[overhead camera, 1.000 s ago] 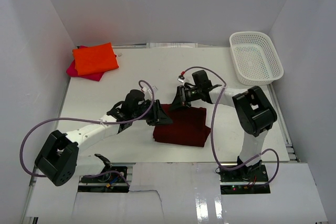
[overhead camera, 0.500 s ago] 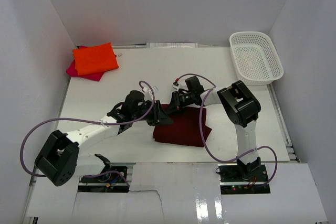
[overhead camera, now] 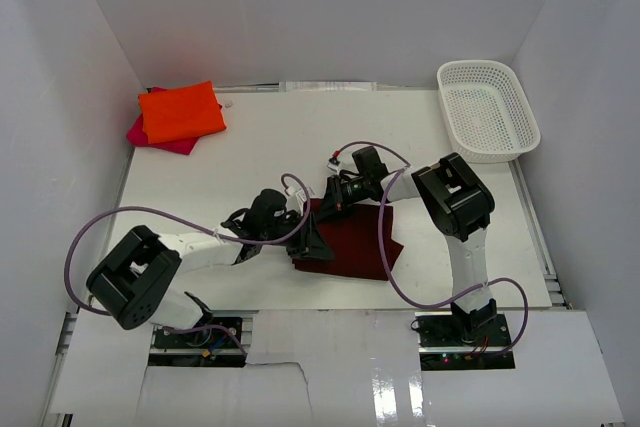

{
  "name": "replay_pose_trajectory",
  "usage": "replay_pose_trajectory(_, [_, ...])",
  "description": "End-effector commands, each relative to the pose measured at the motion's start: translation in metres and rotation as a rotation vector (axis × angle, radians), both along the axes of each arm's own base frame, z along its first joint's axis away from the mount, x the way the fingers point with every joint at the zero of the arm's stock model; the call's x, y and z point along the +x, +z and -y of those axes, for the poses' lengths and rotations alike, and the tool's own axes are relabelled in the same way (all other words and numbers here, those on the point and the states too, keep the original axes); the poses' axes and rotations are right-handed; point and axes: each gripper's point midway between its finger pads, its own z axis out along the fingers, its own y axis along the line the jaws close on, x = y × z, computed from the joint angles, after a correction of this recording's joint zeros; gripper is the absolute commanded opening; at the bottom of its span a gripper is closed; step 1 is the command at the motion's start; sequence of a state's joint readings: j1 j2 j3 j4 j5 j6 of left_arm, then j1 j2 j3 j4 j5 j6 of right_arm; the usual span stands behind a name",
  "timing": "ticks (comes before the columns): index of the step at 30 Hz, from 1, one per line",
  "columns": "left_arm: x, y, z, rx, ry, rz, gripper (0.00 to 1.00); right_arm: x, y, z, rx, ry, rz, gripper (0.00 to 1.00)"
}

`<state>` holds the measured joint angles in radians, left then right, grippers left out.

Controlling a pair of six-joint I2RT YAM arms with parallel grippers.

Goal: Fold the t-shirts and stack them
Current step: Fold the long partially folded tshirt into a neat square, then smooth out wrinkles on the folded tshirt

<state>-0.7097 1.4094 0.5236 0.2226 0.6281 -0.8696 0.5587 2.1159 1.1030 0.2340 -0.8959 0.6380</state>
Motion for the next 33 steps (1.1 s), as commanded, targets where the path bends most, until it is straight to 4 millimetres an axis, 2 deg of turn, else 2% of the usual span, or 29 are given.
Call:
replay_pose_trajectory(1, [-0.008, -0.011, -0.002, 0.002, -0.011, -0.019, 0.34, 0.005, -0.009, 0.002, -0.043, -0.01, 0.048, 0.13])
replay_pose_trajectory(4, [-0.009, -0.025, -0.004, 0.014, -0.009, -0.025, 0.34, 0.005, -0.007, 0.002, -0.042, -0.008, 0.054, 0.13])
replay_pose_trajectory(9, [-0.009, -0.069, -0.008, 0.103, 0.01, -0.096, 0.33, 0.004, 0.0, 0.003, -0.041, -0.009, 0.068, 0.13])
replay_pose_trajectory(13, [-0.014, -0.077, -0.003, 0.069, -0.013, -0.139, 0.27, 0.002, 0.005, 0.004, -0.042, -0.006, 0.079, 0.14])
replay_pose_trajectory(17, [-0.013, -0.06, 0.0, 0.027, -0.018, -0.119, 0.27, 0.0, 0.013, 0.005, -0.032, 0.005, 0.092, 0.14])
replay_pose_trajectory(19, [-0.01, -0.04, 0.002, -0.005, -0.013, -0.087, 0.27, 0.003, 0.022, 0.004, -0.021, 0.008, 0.106, 0.14])
replay_pose_trajectory(21, [-0.009, -0.021, 0.003, -0.021, -0.014, -0.066, 0.27, 0.005, 0.037, 0.002, -0.004, 0.018, 0.132, 0.14])
replay_pose_trajectory(22, [-0.007, -0.015, 0.003, -0.022, -0.006, -0.055, 0.27, 0.008, 0.054, 0.0, 0.013, 0.021, 0.155, 0.14])
replay_pose_trajectory(24, [-0.004, 0.005, 0.004, -0.031, -0.003, -0.027, 0.27, 0.009, 0.071, -0.002, 0.029, 0.022, 0.185, 0.15])
replay_pose_trajectory(25, [-0.005, 0.007, 0.001, -0.017, 0.002, -0.034, 0.27, 0.009, 0.088, -0.002, 0.043, 0.021, 0.213, 0.15])
replay_pose_trajectory(27, [-0.003, 0.022, 0.003, -0.025, 0.005, -0.006, 0.27, 0.009, 0.102, 0.001, 0.044, 0.012, 0.243, 0.16])
replay_pose_trajectory(28, [0.0, 0.03, 0.002, -0.026, 0.013, 0.021, 0.27, 0.011, 0.118, 0.005, 0.039, -0.015, 0.288, 0.17])
replay_pose_trajectory(29, [0.001, 0.029, -0.002, 0.006, 0.027, 0.016, 0.27, 0.006, 0.118, 0.012, 0.01, -0.031, 0.284, 0.17])
replay_pose_trajectory(30, [0.003, 0.035, -0.001, 0.005, 0.031, 0.034, 0.27, 0.004, 0.121, 0.016, -0.009, -0.047, 0.303, 0.17])
replay_pose_trajectory(31, [0.003, 0.037, -0.005, 0.023, 0.038, 0.042, 0.27, 0.007, 0.133, 0.024, -0.034, -0.091, 0.358, 0.18])
replay_pose_trajectory(32, [0.012, 0.039, -0.005, 0.032, 0.065, 0.076, 0.27, 0.001, 0.13, 0.031, -0.07, -0.104, 0.343, 0.18])
replay_pose_trajectory(33, [0.012, 0.039, -0.007, 0.048, 0.067, 0.075, 0.27, -0.007, 0.122, 0.039, -0.102, -0.114, 0.33, 0.18])
